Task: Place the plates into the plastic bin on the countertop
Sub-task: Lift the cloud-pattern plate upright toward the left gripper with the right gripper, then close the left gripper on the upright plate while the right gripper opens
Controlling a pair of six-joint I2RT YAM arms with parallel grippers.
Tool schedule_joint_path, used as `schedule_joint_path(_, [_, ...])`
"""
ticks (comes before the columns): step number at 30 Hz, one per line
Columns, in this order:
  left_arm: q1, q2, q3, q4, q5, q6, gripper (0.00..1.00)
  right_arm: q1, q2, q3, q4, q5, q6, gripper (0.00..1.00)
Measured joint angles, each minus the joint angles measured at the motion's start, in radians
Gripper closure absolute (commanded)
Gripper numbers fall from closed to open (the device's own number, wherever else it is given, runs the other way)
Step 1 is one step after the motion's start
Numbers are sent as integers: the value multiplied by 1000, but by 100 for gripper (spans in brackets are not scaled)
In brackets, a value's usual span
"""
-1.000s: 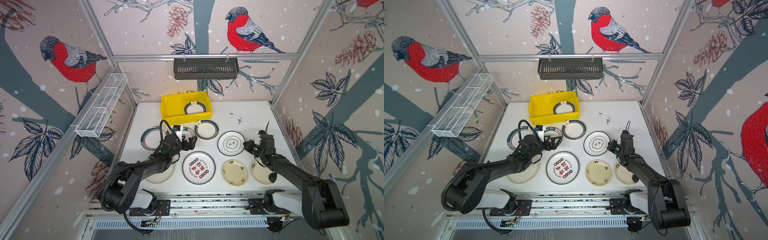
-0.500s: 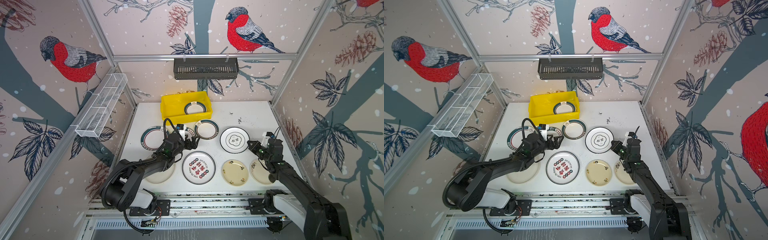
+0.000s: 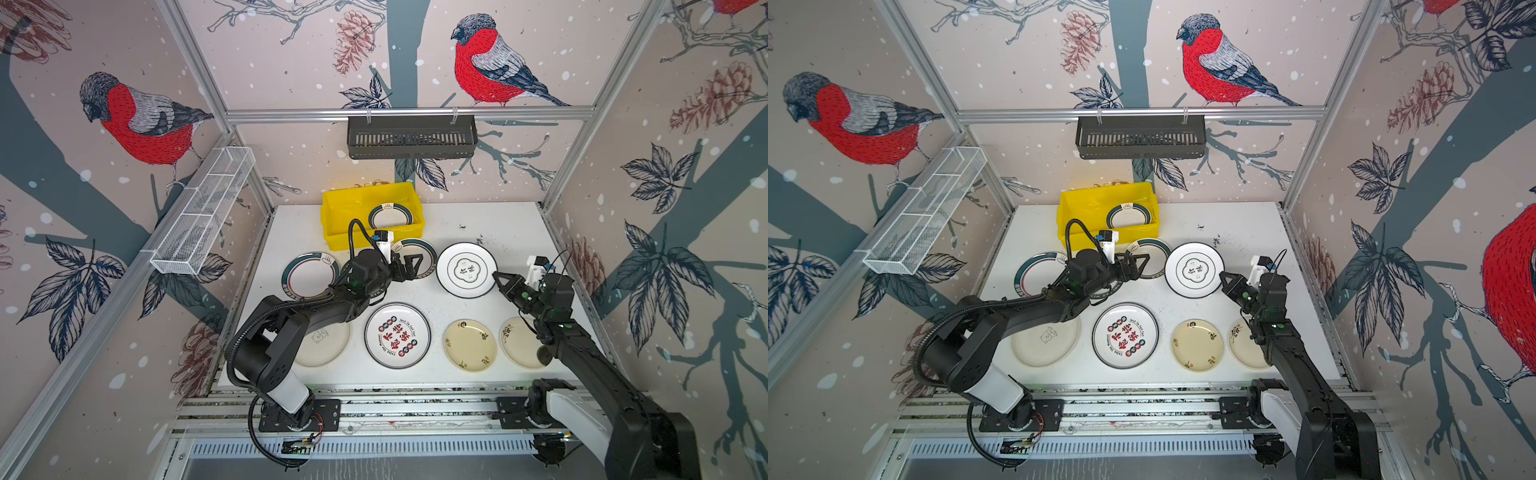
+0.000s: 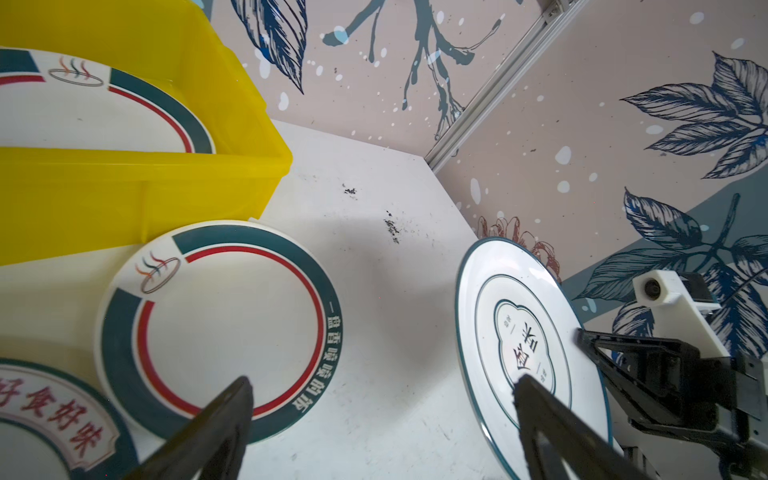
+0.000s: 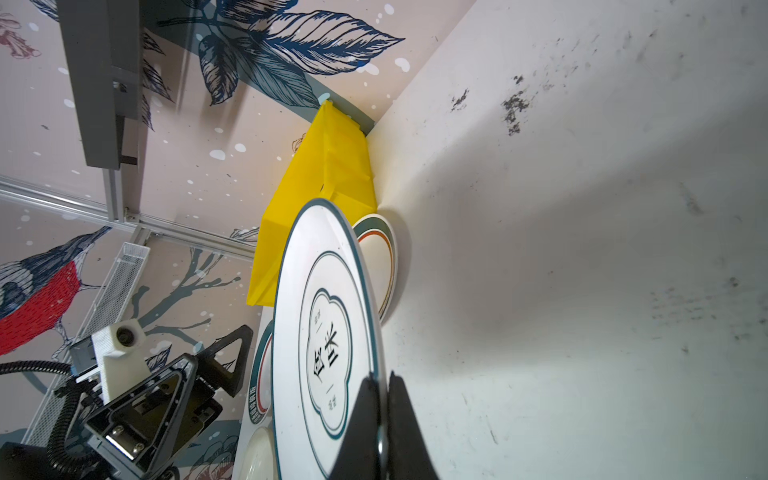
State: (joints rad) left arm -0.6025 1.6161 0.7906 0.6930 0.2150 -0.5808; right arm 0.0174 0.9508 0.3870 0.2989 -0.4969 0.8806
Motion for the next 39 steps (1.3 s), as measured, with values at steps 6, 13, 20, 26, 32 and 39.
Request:
schedule_joint_path(6, [-36,26,16,5,20,-21,9,2,1,17,10,-33,-3,100])
schedule_joint_path(13, [-55,83,46,29,51,-50,21,15,10,20,16,-53,-17,100])
schedule_joint_path(20, [-61,127,67,78,102,-77,33,23,9,19,16,-62,-22,100])
schedule_joint_path(26, [-64,153,78,91,126,-95,48,28,7,19,15,-71,-41,100])
schedule_joint_path(32, [-64,177,86,111,151,-112,66,37,7,25,15,-71,-49,100])
schedule_joint_path(39, [-66,179,90,132,171,-126,87,63,27,32,15,-68,-72,100])
